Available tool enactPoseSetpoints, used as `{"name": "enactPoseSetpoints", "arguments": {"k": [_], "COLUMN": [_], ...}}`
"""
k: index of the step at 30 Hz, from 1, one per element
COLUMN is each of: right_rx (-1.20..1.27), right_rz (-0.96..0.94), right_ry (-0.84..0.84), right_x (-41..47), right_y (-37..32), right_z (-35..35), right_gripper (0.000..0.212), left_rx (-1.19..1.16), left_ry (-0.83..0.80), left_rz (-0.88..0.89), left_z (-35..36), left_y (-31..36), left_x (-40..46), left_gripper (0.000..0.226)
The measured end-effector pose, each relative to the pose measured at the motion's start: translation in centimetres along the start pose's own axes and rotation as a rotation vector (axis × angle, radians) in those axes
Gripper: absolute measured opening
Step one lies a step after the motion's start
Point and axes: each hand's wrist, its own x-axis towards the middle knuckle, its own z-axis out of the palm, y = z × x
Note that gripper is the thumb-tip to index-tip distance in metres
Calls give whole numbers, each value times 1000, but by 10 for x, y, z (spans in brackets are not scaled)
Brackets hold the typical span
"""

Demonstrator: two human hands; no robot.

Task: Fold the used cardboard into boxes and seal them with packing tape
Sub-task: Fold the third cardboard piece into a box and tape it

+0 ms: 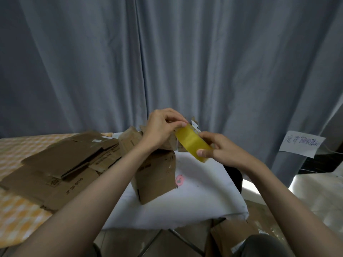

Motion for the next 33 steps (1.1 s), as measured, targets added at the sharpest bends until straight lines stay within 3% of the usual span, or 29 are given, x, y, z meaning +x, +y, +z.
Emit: {"name": "enactPoseSetpoints", "arguments": {"k": [2, 6, 11, 16, 19, 23, 28, 33], "right_rx": [121, 332, 462, 614, 707, 691, 655, 693], "right_rz": [20, 85, 104, 155, 174, 207, 211, 262], "right_ry": [22, 85, 174, 43, 68, 118, 69, 50], "right_x": [-1, -5, 1, -5, 1, 21, 43, 59], "right_y": [-11, -34, -55, -53, -53, -67, -77, -75], "right_z": [-2, -3, 10, 20, 27, 28, 38, 56], "right_gripper": [23, 48, 56, 20, 25, 39, 24, 33], "left_rx": [-22, 0, -27, 38, 82, 71, 86, 107], "left_ry": [37, 9, -52, 108, 145, 47, -23, -5], "left_rz": [-76, -168, -280, -391, -453, -491, -508, -539], "left_z": [-9, -35, -60, -95, -112, -121, -123, -120], "left_y": [6, 14, 14, -12, -40, -72, -104, -141], "left_x": [6, 21, 35, 54, 61, 68, 80, 84], "left_gripper": [7, 10, 17, 26, 28, 19, 23, 26]}}
